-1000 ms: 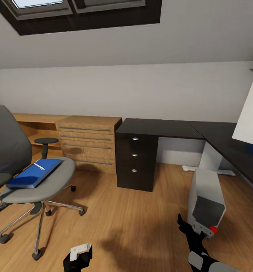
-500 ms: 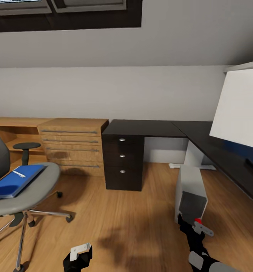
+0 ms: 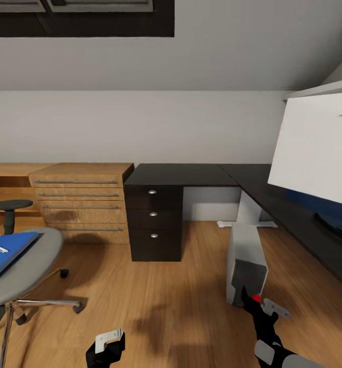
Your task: In the bedroom, organize the workspace by keeping the computer under the desk, ensuring the monitor is on the desk, placing the keyboard on the desk next to the monitor, placing the mouse on the desk next to the keyboard, moving the folder from the swivel chair onto the desk next to the mouse, stacking the notebook on top of the folder with the pen on top of the notebook, and positioning the swivel chair next to the desk.
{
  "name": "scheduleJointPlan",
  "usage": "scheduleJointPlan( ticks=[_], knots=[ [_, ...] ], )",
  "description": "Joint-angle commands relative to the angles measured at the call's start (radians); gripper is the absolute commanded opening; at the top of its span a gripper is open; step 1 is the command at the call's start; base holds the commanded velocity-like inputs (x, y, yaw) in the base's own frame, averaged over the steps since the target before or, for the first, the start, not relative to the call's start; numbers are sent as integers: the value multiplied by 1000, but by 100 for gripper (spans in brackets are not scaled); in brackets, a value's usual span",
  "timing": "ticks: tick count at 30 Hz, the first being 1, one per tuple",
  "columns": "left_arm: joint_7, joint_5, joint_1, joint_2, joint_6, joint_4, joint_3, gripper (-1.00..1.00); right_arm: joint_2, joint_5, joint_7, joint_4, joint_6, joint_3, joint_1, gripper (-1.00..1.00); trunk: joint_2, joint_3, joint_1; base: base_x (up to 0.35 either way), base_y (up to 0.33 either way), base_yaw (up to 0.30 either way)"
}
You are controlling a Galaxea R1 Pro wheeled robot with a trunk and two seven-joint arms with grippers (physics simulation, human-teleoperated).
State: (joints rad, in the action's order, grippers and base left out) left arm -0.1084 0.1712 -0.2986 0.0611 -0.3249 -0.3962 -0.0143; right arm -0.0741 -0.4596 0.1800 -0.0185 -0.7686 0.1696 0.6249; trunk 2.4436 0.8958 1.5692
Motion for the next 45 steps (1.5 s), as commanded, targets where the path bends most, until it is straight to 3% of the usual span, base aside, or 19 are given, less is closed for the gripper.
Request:
scheduleJointPlan(
  ticks=[1,8,11,14,15,18,19,22,25,31,35,39,45],
  knots=[
    [-2,6,-1,0,-3,0,-2,100,1,-3,10,-2,-4,8,1,100,0,1,0,136,-31,-13],
    [-2,5,-1,2,-3,0,-2,100,3,-2,7,1,-19,2,1,100,0,1,0,53,-12,-5],
    [-2,5,-1,2,-3,0,-3,100,4,1,-17,3,-21,-29,1,100,0,1,0,80,-3,-1],
    [-2,5,-1,2,-3,0,-3,100,5,9,-59,4,-22,-79,1,100,0,1,0,110,-1,-1],
    [-2,5,-1,2,-3,0,-3,100,6,18,-97,5,-21,-119,1,100,0,1,0,63,-1,0],
    [-2,4,-1,2,-3,0,-3,100,11,36,-163,6,-18,-180,1,100,0,1,0,41,0,0],
    [-2,4,-1,2,-3,0,-3,100,17,50,-208,7,-16,-216,1,100,0,1,0,21,0,0],
    [-2,4,-1,3,-3,0,-3,100,26,72,-278,23,5,-267,1,100,0,1,0,13,0,0],
    [-2,4,-1,7,-3,0,-3,100,30,84,-310,52,56,-291,1,100,0,1,0,5,0,0],
    [-2,4,-1,12,-3,0,-3,100,27,92,-328,108,156,-305,1,100,0,1,0,1,0,0],
    [-2,5,-1,12,-3,0,-3,100,25,93,-331,121,172,-306,1,100,0,1,0,0,0,0],
    [-2,4,-1,12,-3,0,-3,100,23,93,-331,128,164,-307,1,100,0,1,0,0,0,0],
    [-2,5,-1,13,-3,0,-3,100,19,92,-332,125,72,-306,1,100,0,1,0,0,0,0]
  ],
)
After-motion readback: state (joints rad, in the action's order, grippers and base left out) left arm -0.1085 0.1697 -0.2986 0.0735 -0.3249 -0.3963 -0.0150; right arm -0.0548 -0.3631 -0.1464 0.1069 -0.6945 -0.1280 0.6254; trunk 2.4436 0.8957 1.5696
